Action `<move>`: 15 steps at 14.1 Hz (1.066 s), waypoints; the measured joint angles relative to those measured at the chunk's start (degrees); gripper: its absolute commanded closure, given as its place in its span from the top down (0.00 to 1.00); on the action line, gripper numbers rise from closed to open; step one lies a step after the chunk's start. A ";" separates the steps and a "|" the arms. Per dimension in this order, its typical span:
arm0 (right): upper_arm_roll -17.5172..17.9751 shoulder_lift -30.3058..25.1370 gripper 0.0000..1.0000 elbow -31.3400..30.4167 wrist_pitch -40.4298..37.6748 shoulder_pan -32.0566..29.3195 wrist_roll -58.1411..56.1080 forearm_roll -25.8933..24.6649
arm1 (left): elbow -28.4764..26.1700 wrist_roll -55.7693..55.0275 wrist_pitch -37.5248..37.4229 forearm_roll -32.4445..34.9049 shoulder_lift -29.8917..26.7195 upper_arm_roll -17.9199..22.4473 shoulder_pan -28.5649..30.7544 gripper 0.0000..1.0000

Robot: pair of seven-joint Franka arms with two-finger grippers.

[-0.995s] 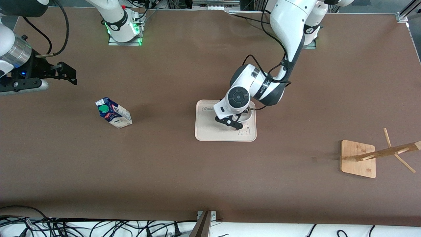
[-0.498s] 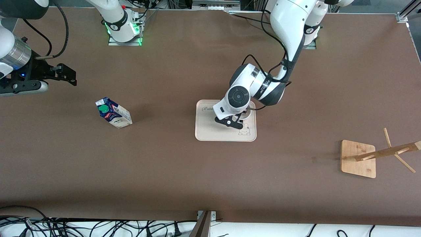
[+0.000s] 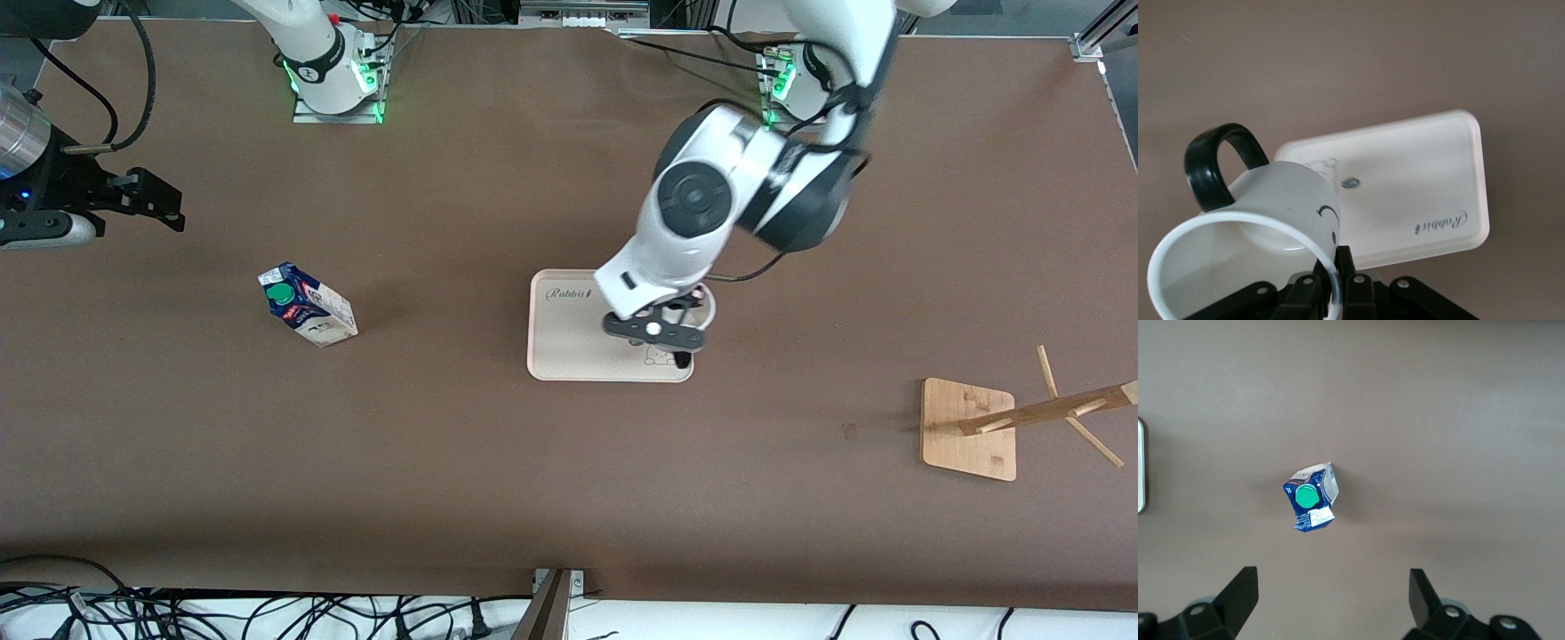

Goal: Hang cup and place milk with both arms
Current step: 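Carry the mug with the left gripper to the wooden mug tree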

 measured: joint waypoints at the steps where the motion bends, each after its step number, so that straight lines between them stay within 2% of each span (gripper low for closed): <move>1: -0.17 0.10 1.00 0.01 0.44 -0.06 0.03 0.00 | 0.10 0.87 -0.44 0.30 -1.80 1.16 1.40 0.00; 6: -0.34 1.07 1.00 0.15 1.70 -0.39 0.07 0.00 | 1.38 9.29 -0.65 0.23 -4.16 2.66 14.69 0.00; 13: -0.35 1.07 1.00 1.19 1.76 -0.54 0.09 0.00 | 3.45 11.96 -2.57 -0.15 -4.20 2.60 24.05 0.00; 15: -0.35 1.08 1.00 1.19 1.76 -0.56 0.09 0.00 | 3.45 13.88 -2.82 -4.08 -4.20 2.64 28.30 0.00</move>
